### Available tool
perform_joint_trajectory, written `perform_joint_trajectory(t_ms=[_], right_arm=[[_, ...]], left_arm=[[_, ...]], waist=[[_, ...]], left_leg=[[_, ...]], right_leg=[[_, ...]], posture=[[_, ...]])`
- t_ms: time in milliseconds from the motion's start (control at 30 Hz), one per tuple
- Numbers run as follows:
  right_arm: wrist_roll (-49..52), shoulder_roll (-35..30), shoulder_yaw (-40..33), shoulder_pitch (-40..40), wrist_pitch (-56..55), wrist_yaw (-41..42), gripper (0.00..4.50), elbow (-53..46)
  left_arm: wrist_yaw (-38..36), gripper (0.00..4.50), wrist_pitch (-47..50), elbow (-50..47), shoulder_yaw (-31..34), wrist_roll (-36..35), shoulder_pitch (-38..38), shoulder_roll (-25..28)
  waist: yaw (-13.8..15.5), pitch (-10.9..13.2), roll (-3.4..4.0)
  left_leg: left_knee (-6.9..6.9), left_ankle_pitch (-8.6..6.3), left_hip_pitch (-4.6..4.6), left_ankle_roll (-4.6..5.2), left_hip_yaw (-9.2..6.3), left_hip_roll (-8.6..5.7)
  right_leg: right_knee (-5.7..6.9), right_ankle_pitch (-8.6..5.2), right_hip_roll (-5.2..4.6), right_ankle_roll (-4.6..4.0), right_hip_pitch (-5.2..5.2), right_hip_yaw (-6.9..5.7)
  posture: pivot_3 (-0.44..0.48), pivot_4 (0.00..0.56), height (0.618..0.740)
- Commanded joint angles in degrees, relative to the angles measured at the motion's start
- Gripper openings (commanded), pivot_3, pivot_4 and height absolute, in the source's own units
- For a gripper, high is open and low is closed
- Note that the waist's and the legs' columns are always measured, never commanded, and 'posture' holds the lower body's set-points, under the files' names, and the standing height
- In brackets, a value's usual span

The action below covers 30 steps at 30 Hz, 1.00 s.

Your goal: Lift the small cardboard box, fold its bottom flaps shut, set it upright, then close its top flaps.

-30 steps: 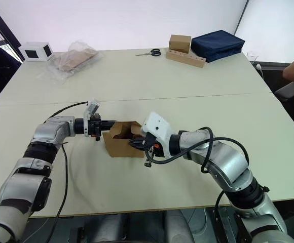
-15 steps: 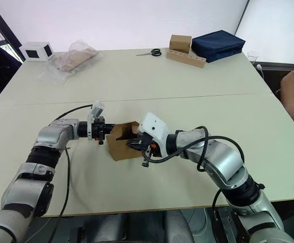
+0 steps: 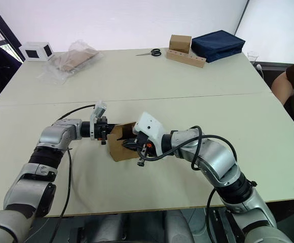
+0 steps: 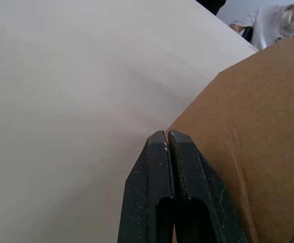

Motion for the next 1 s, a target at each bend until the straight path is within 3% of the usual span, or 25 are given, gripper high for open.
perform_joint_trajectory(t_ms=[33, 600, 1000], right_arm=[[2.2, 3.6, -3.3, -0.1, -0.4, -1.2, 0.0, 1.0], [0.5, 1.7, -1.5, 3.6, 1.3, -0.2, 0.0, 3.1], [5.1, 2.8, -6.6, 4.7, 7.4, -3.1, 0.0, 1.4]], left_arm=[[-0.1, 0.05, 0.7, -3.1, 0.2, -1.2, 0.6, -0.3], [1.4, 0.05, 0.5, -4.2, 0.6, -1.0, 0.4, -2.2], [1.5, 0.05, -2.1, 0.2, -0.1, 0.1, -2.7, -4.5]], waist=[[0.0, 0.0, 0.0], [0.0, 0.0, 0.0], [0.4, 0.0, 0.0]], left_leg=[[0.0, 0.0, 0.0, -0.01, 0.0, 0.0], [0.0, -0.01, 0.01, 0.02, 0.0, -0.01], [0.02, -0.01, 0.01, 0.02, 0.0, -0.03]], right_leg=[[0.0, 0.0, 0.0, 0.0, 0.0, 0.0], [0.02, 0.0, -0.01, 0.0, 0.0, 0.0], [0.01, 0.0, -0.04, 0.0, 0.04, -0.02]], posture=[[0.0, 0.15, 0.74], [0.0, 0.15, 0.74], [0.0, 0.15, 0.74]])
